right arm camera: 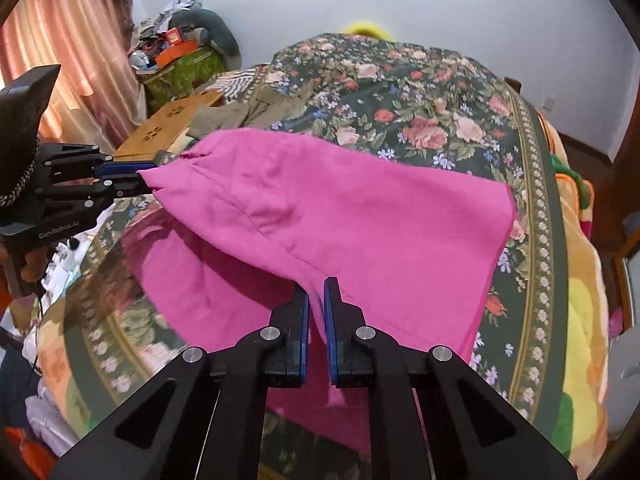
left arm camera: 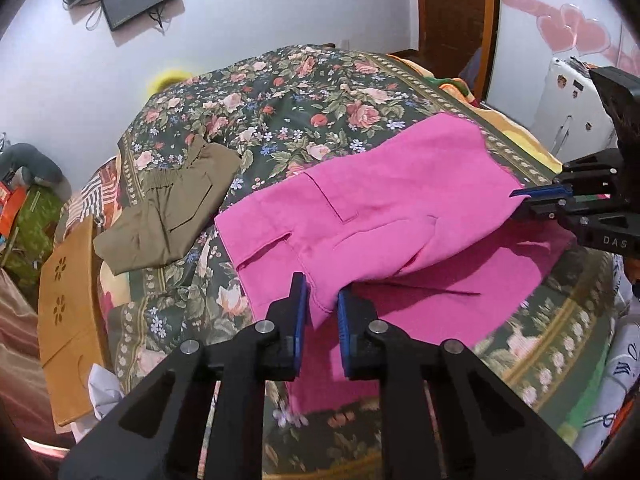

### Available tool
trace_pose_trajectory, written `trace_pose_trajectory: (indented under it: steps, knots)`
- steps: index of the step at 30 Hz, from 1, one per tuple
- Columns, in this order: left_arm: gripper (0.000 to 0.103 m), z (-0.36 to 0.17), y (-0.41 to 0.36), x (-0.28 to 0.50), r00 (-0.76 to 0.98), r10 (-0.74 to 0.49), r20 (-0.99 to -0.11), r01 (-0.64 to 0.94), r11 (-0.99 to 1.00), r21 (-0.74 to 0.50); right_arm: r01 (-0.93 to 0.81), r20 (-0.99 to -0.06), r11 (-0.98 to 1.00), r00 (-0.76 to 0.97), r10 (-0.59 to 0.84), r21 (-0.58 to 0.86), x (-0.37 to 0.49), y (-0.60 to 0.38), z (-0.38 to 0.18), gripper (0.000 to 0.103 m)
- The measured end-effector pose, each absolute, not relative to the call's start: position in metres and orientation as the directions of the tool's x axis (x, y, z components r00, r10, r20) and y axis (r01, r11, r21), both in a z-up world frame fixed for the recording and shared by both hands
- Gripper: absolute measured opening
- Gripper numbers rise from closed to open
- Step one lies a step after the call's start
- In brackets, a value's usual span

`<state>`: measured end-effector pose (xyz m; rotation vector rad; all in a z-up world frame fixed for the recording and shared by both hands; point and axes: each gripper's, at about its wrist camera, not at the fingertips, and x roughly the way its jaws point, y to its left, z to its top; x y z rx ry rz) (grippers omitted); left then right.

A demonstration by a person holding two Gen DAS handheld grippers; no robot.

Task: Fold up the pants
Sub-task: 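Fold the pink pants in half, laying the held edge onto the other half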

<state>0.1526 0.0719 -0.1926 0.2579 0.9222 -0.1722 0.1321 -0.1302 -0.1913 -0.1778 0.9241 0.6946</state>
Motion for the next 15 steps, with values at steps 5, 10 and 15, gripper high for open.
trace_pose_trajectory:
  steps: [5, 10, 15]
  knots:
    - [0.014, -0.195, 0.07, 0.136, 0.584, -0.052, -0.81, 0.257, 0.959, 0.123, -0.636, -0.79, 0.761, 0.398, 0.467, 0.129, 0.118, -0.132, -0.192, 0.006]
    - [0.014, -0.206, 0.072, 0.126, 0.55, -0.05, -0.834, 0.235, 0.967, 0.097, -0.624, -0.814, 0.769, 0.37, 0.448, 0.14, 0.113, -0.132, -0.204, 0.006]
    - [0.019, -0.205, 0.086, 0.115, 0.53, -0.095, -0.843, 0.195, 0.981, 0.012, -0.605, -0.839, 0.782, 0.341, 0.425, 0.15, 0.107, -0.135, -0.209, 0.01]
